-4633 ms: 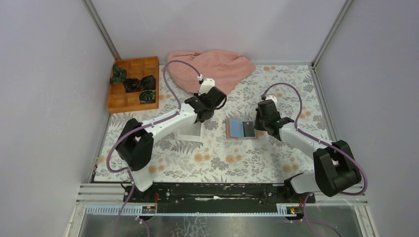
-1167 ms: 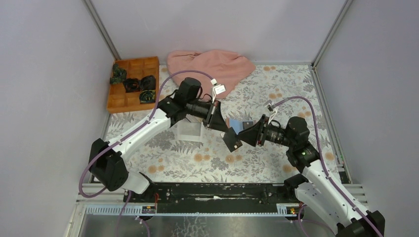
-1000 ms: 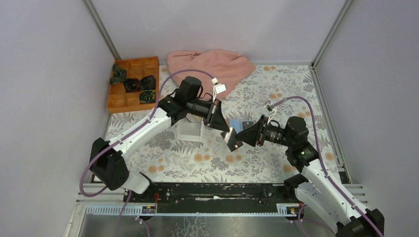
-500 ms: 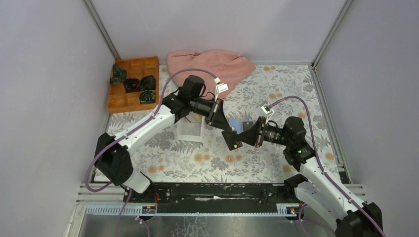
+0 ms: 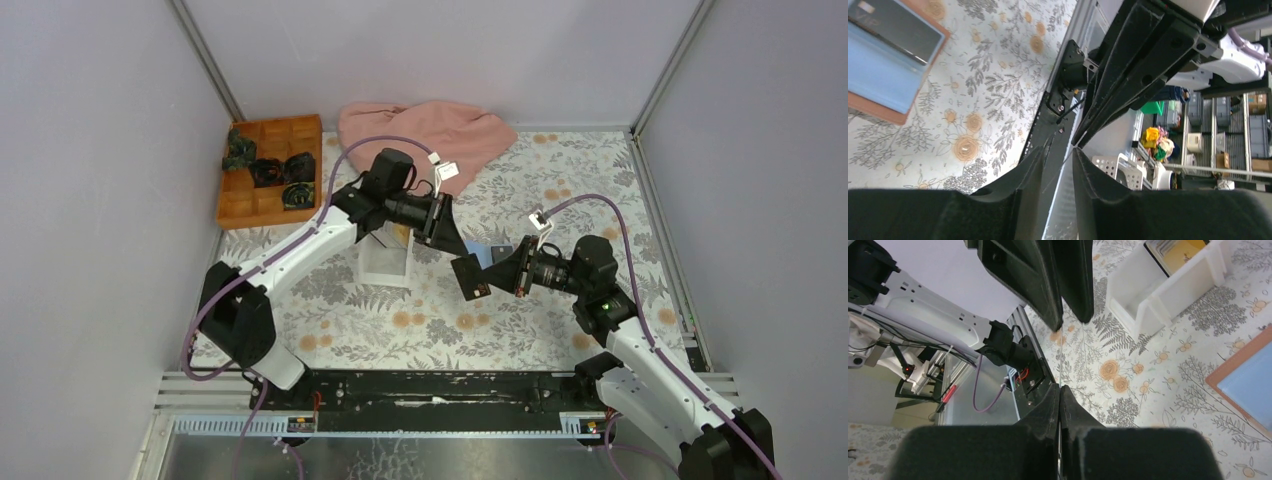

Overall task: Put the credit cards into the card holder
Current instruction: Insert the credit card into the card holder.

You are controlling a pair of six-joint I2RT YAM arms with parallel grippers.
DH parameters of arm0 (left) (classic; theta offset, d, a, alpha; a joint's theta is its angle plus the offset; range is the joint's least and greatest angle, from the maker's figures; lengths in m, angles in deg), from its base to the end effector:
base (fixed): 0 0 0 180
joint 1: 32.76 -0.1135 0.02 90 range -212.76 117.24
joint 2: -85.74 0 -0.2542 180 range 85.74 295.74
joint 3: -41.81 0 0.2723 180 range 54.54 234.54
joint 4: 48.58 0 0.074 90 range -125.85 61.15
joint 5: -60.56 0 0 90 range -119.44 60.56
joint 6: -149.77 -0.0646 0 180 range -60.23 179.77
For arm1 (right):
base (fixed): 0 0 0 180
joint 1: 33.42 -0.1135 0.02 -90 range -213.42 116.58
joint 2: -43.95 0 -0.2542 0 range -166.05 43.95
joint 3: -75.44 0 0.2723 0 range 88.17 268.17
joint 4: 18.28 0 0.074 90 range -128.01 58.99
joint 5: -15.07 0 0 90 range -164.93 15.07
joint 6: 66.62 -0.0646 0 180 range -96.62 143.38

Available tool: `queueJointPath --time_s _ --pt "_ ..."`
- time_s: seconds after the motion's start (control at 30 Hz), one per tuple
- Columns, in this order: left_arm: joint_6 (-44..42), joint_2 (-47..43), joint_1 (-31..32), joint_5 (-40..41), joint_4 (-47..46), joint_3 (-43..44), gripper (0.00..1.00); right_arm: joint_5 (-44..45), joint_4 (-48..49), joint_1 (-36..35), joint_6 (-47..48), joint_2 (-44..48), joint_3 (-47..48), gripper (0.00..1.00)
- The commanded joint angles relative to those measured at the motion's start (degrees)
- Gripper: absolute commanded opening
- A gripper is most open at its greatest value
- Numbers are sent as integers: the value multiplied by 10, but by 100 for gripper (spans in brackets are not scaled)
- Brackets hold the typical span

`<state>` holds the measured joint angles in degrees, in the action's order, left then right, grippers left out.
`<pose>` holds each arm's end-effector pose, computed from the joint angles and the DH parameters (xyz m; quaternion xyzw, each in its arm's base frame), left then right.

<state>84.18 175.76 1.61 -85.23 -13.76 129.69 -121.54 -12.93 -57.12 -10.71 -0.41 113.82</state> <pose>0.2838 -0.2588 0.2912 0.2768 0.7697 -0.5584 0.1384 0.1894 0.1344 0.2616 -0.2179 0.6755 0.5583 0.4295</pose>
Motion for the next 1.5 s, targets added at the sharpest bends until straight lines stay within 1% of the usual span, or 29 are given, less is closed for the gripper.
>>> queueJointPath --time_s 0.0,0.1,0.17,0.23,0.33,0.43,0.53,0.63,0.83,0.97,1.07,1.27,1.47 --pt "66 -6 -27 38 -76 -15 37 27 -24 -5 24 0 24 0" --pt "133 -18 -55 54 -149 -46 41 59 -53 -4 39 -4 31 0" --pt "185 -28 -72 72 -215 -84 42 83 -69 -4 47 -7 35 0" --pt "208 -34 -80 106 -240 -104 43 111 -86 -4 53 -12 42 0" --pt "211 -36 -78 171 -228 -119 42 160 -122 -4 67 -28 55 0" --pt "207 -36 -63 217 -228 -130 38 222 -148 -4 71 -48 67 0" --pt "179 -25 -29 275 -189 -114 34 286 -178 -4 74 -83 84 0" --pt "159 -1 6 335 -154 -97 27 344 -195 -4 75 -125 97 0" --pt "123 73 77 440 -87 -42 17 416 -221 -3 88 -197 133 0" --pt "103 117 105 502 -43 2 14 435 -222 3 92 -232 147 0" --pt "99 139 112 529 -28 15 13 434 -213 12 92 -254 148 0" --pt "96 165 116 555 -27 14 10 412 -182 29 91 -294 147 0" --pt "93 176 117 564 -27 14 10 394 -156 41 88 -322 146 0"
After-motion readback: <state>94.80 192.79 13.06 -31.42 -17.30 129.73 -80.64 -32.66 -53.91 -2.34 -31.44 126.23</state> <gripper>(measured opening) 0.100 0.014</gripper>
